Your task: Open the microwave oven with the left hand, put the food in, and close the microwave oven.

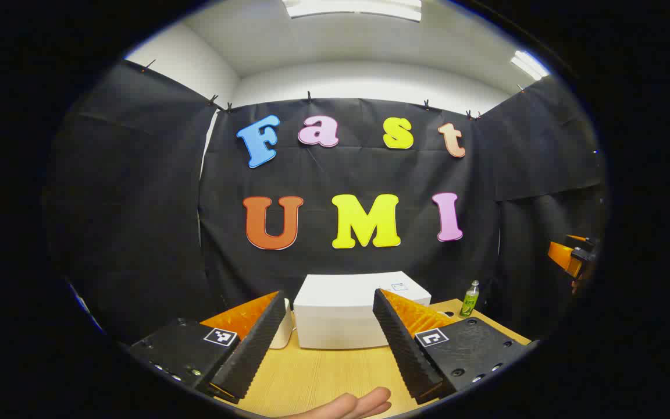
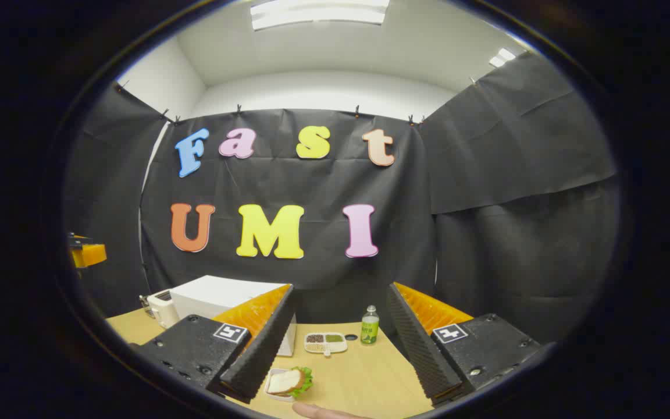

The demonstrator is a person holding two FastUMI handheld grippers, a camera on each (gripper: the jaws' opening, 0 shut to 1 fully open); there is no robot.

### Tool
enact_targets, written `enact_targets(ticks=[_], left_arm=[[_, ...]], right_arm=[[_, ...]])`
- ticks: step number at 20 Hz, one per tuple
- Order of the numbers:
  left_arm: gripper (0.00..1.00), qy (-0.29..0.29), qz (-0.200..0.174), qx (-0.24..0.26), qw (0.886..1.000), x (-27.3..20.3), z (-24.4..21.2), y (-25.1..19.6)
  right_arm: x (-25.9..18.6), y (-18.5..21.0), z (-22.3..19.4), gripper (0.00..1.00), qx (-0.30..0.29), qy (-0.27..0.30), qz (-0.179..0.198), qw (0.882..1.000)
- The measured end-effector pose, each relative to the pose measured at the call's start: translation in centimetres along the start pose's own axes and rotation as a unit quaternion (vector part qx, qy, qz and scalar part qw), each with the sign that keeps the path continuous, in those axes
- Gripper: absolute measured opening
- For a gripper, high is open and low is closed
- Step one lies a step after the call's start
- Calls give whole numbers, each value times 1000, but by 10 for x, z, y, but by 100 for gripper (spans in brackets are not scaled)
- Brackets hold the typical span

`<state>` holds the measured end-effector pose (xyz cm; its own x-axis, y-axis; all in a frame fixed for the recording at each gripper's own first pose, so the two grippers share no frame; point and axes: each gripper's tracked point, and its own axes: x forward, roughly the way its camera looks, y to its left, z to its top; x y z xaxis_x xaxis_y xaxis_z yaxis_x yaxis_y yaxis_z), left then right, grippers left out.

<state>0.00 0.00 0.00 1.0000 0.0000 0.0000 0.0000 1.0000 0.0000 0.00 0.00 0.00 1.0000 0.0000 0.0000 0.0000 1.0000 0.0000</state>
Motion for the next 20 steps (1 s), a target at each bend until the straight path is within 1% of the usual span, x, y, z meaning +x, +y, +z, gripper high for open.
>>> enact_targets(ticks=[6, 11, 12, 13, 16, 20], left_arm=[[95, -5, -6, 3, 1000, -5, 3, -7], [95, -4, -4, 3, 1000, -4, 1, -9], [95, -5, -5, 1, 1000, -3, 1, -10], [95, -6, -6, -1, 1000, -3, 0, -12], [95, 3, -10, -8, 1000, 7, -9, -26], [95, 7, -26, -1, 1000, 31, -23, -61]], right_arm=[[-1, -1, -2, 100, -1, 2, 4, 1000], [-2, -2, 0, 100, -4, -1, 5, 1000], [-2, -2, -1, 95, -5, -1, 5, 1000], [-3, -2, 0, 100, -6, -2, 6, 1000], [-3, -2, -1, 100, -7, -1, 8, 1000], [-3, -4, -3, 100, -8, 0, 11, 1000]])
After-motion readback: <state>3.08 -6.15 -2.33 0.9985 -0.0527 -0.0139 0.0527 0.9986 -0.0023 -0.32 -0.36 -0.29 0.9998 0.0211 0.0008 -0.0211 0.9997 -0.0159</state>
